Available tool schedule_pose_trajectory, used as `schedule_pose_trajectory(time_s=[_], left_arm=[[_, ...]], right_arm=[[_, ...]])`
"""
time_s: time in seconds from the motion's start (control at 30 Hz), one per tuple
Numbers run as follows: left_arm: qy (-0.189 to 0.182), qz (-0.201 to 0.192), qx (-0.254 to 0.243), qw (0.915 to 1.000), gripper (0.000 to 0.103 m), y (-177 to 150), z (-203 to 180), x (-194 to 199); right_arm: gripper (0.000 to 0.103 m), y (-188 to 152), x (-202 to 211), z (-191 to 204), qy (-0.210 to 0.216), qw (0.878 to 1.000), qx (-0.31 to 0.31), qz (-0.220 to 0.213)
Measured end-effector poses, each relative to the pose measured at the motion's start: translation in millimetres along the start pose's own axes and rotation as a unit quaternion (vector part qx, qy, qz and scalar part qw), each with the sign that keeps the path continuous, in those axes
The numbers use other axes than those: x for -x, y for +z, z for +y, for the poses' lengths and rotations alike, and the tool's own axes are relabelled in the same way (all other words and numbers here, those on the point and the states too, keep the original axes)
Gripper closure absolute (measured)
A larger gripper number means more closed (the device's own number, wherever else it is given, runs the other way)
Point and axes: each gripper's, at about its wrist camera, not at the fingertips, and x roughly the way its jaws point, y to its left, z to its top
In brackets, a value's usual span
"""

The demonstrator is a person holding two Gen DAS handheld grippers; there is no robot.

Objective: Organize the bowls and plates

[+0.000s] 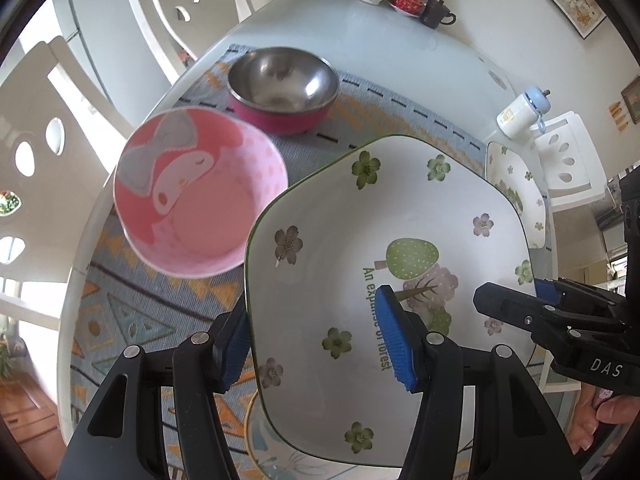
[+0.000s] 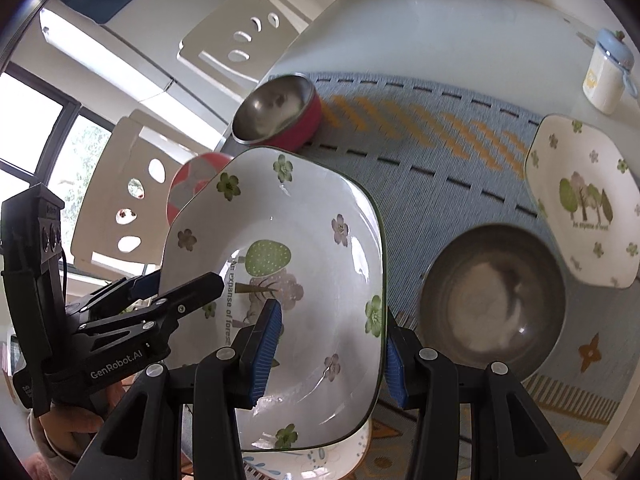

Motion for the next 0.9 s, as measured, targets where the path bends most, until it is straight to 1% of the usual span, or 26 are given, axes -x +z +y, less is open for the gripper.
schedule_pose_trajectory(time_s=[0.33, 0.4, 0.73, 0.9], left_arm=[[-0.001, 0.024, 0.002, 0.9997, 0.048, -25.3, 10.0, -6.1], [0.002, 0.025, -0.005, 0.9997, 0.048, -31.3, 8.8, -5.0], [-0.012, 0.042, -0.007, 0.999, 0.048, -46.8, 10.6, -7.0], [-0.009, 0.05, -0.011, 0.9986, 0.048, -54.5, 11.3, -9.4]], right_arm=[[0.057, -22.7, -12.3, 6.1, 0.004, 1.0, -0.008, 0.015], [0.057, -27.9, -14.8, 6.7, 0.002, 1.0, -0.008, 0.019], [0.057, -49.0, -18.8, 4.8, 0.006, 0.999, -0.017, 0.037], [0.057, -58.2, -22.1, 3.0, 0.01, 0.999, -0.025, 0.044]])
